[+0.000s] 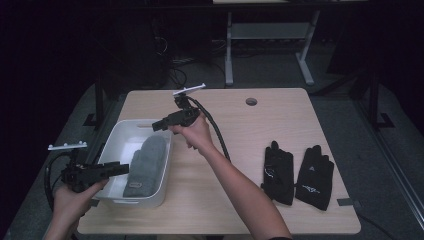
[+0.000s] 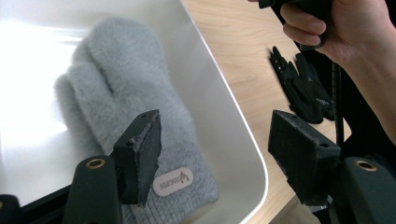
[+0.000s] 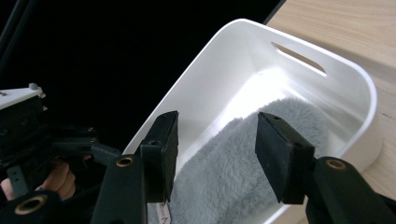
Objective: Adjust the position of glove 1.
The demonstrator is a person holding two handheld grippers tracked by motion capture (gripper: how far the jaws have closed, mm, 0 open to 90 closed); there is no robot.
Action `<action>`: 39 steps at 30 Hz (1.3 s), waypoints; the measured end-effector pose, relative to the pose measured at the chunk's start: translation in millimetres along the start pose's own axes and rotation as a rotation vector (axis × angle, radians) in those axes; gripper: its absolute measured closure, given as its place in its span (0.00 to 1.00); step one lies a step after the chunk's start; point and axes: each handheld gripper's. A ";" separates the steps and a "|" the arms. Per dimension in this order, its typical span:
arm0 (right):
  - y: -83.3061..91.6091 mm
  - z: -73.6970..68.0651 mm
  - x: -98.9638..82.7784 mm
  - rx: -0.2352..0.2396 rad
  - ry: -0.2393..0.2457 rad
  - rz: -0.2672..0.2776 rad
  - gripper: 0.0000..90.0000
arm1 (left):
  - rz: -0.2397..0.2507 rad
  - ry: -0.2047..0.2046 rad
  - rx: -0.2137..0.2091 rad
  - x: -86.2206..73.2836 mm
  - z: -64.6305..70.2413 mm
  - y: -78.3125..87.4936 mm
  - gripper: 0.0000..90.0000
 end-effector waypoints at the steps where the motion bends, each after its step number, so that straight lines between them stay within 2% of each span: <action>1: 1.8 0.3 -0.3 0.001 0.000 0.001 0.54 | -0.003 -0.002 -0.001 1.2 1.3 -1.1 0.37; 10: 24.4 4.4 -5.3 0.026 0.005 0.023 0.53 | -0.001 -0.025 -0.020 9.5 10.9 -11.8 0.34; 24: 52.2 11.2 -13.5 0.026 0.012 0.052 0.53 | -0.006 -0.041 -0.049 18.4 25.3 -26.3 0.33; 39: 79.1 17.7 -23.9 0.025 0.009 0.076 0.52 | -0.033 -0.091 -0.085 29.1 44.4 -46.5 0.33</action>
Point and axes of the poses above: each handheld gripper's, and its own axes: y roughly backward along the jaws, x roughly out of its top, z roughly to its right, and after that the axes turned 14 degrees about -y, right-handed
